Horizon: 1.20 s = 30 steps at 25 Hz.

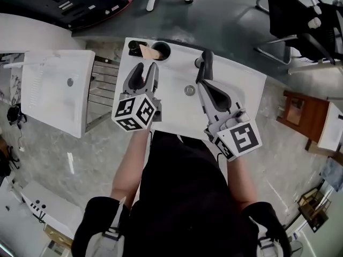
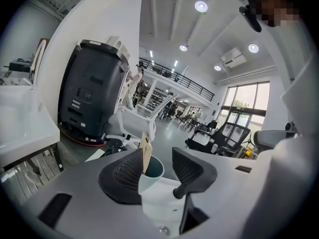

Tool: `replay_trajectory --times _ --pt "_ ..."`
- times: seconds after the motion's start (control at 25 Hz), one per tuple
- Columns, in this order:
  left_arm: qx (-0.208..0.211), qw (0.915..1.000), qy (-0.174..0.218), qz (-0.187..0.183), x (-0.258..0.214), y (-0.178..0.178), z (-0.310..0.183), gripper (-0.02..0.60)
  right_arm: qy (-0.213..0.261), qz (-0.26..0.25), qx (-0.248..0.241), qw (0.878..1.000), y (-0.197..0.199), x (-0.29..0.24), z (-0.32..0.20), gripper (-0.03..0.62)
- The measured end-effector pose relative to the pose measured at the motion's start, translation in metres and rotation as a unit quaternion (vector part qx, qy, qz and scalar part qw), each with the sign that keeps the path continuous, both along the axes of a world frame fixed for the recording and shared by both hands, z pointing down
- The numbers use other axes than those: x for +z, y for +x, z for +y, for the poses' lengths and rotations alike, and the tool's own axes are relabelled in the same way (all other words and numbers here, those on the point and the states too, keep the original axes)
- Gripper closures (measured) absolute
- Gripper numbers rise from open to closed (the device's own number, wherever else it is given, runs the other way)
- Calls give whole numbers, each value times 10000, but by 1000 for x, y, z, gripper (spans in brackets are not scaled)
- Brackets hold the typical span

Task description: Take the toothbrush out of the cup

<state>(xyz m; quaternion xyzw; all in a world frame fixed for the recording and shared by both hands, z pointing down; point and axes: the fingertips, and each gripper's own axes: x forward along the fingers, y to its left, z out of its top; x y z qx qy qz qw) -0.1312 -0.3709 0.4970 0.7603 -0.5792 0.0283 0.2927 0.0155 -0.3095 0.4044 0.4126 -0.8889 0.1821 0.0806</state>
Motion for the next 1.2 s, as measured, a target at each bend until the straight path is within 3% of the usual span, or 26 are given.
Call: replay_trajectory --times 0.4,0.76,1.2 --pt "64 9998 -187 85 34 -2 -37 385 -293 195 228 9991 -11 17 -15 563" --pt "-14 9999 -160 -1 39 -3 -44 488 -410 200 270 9986 -13 25 -16 563" --pt "-172 9998 62 9 26 -3 -46 534 -358 187 283 9988 -2 16 -12 563"
